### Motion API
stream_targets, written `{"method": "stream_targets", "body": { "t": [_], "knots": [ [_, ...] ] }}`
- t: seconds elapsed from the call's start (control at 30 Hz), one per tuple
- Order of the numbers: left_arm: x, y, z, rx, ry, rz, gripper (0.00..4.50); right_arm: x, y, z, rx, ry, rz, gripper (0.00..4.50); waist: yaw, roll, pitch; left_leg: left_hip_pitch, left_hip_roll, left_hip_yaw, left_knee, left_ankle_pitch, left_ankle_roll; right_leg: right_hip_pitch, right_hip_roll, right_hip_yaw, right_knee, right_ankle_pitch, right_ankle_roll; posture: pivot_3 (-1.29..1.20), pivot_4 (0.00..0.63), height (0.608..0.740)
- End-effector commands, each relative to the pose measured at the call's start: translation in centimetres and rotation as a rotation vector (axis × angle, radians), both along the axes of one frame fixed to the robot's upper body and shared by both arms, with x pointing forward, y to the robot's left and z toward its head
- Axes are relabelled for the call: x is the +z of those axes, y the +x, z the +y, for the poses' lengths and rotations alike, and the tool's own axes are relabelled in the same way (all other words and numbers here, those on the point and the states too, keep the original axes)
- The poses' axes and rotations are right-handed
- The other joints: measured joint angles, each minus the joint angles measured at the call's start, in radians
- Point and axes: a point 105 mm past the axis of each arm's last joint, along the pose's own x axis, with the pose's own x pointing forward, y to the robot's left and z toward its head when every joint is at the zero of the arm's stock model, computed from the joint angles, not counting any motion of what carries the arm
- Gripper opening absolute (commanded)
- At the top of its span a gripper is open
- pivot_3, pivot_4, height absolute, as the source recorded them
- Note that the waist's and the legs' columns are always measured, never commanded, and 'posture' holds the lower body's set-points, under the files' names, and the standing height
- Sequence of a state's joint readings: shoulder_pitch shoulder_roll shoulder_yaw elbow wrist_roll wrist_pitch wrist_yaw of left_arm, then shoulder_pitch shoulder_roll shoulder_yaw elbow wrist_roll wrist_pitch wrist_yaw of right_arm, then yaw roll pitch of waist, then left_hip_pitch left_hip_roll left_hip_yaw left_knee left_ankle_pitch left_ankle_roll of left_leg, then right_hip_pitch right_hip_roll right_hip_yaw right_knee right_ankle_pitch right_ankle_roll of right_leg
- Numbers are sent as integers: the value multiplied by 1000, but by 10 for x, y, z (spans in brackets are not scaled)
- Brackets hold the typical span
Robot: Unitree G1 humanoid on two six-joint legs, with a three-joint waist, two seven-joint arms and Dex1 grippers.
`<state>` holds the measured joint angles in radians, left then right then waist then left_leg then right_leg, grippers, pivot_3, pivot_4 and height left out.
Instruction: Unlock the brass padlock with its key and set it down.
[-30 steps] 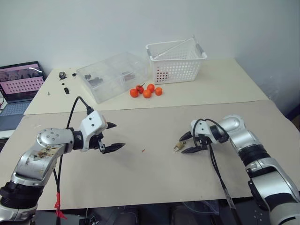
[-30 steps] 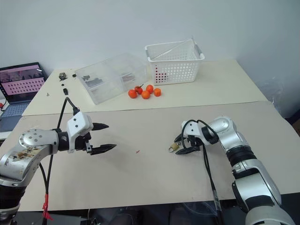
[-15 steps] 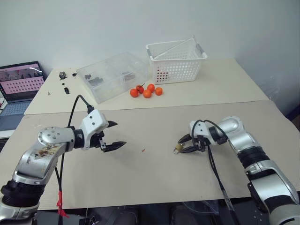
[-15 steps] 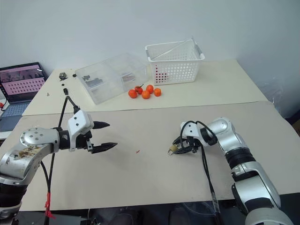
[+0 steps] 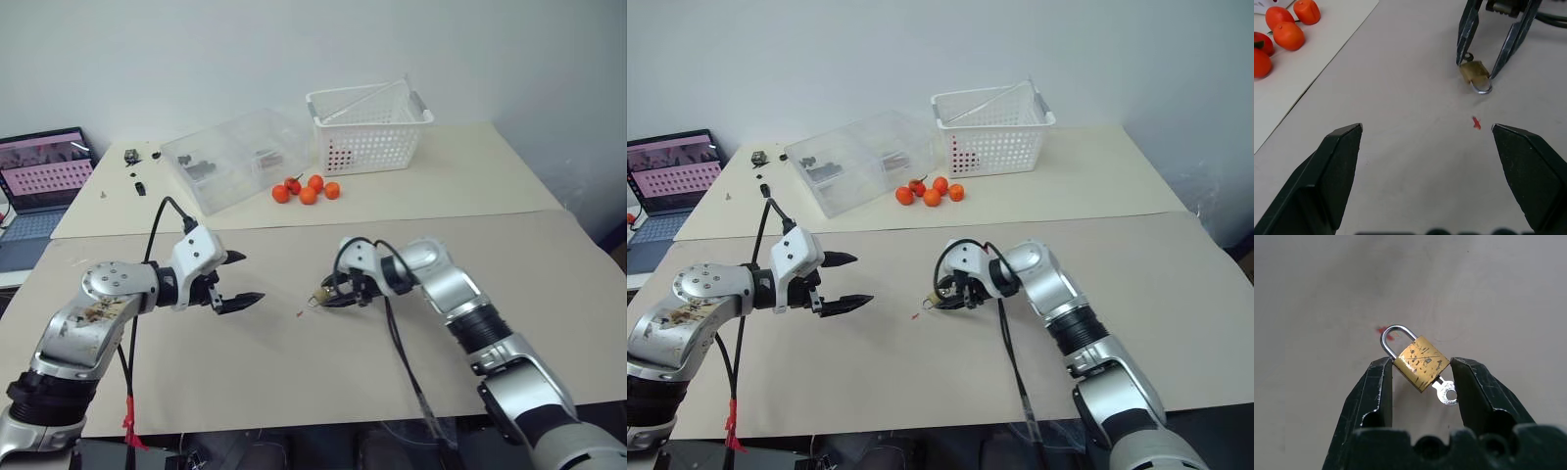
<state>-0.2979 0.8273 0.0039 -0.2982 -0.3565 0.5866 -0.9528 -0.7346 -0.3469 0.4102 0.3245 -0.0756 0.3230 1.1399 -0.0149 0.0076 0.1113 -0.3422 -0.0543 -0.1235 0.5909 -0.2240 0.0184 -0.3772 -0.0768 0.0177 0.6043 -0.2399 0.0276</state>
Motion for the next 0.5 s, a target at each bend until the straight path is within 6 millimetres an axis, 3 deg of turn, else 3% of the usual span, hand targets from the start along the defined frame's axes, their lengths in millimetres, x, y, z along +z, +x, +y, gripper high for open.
{"method": "stream_targets", "body": {
  "t": [0.03,0.33,0.4,0.5],
  "knots": [
    [11,-2,2,9,7,-54,4500,-9,0,11,-87,24,44,1505,-1,0,0,-1,0,0,0,0,0,-2,0,0,2,0,0,0,150,740],
    [8,-5,5,29,4,-48,4500,-22,-7,9,-147,14,110,1505,-1,-1,-6,-3,0,1,0,0,-1,-8,1,0,6,0,0,0,150,740],
    [8,-4,5,28,5,-49,4500,-20,-8,7,-145,13,120,2521,-1,-1,-6,-3,0,1,0,0,0,-8,0,-1,6,0,0,0,150,740],
    [9,-3,4,24,6,-51,4500,-16,-11,3,-139,9,127,3459,-2,-1,-6,-4,0,1,0,0,-1,-9,0,-1,6,0,0,0,150,740]
  ]
}}
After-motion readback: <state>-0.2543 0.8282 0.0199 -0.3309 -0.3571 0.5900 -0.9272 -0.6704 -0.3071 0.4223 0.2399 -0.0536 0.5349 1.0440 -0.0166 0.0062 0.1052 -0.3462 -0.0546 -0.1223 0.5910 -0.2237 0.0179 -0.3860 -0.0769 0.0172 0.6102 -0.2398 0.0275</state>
